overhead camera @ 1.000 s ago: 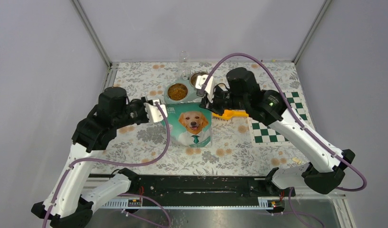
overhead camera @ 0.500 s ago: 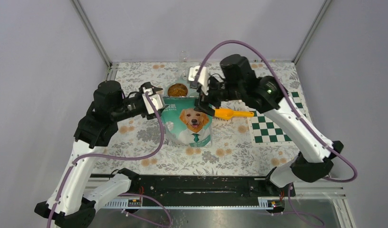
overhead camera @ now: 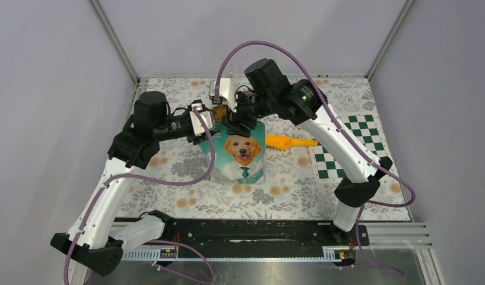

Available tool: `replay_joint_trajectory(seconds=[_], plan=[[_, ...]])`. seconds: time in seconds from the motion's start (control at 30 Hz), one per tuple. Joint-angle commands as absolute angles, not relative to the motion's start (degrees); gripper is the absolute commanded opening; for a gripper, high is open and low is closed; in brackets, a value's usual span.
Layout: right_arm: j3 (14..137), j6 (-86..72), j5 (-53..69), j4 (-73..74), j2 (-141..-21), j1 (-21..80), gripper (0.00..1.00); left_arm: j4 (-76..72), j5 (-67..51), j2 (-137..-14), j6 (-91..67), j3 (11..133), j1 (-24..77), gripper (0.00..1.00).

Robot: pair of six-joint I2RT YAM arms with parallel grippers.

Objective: Serve the pet food

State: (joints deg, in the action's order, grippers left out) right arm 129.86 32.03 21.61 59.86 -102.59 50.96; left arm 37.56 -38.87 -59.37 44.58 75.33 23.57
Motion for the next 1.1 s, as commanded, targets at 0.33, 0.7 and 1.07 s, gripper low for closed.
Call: replay_joint_trajectory(seconds=[0.33, 0.7, 1.07], plan=[[131.7, 32.3, 24.7, 62.9, -104.6, 51.3, 0.20, 34.3, -44.7, -58.9, 43.8, 75.1, 23.7, 0.38], [131.2, 33.1, 23.3, 64.3, -102.4, 51.3, 0.00, 43.7, -42.3, -58.6, 50.9, 76.3, 23.7, 0.00], [130.8, 33.8, 17.0, 72.1, -97.8, 47.1, 0.09, 48.5, -30.0, -57.3, 56.1, 76.9, 23.3, 0.00]])
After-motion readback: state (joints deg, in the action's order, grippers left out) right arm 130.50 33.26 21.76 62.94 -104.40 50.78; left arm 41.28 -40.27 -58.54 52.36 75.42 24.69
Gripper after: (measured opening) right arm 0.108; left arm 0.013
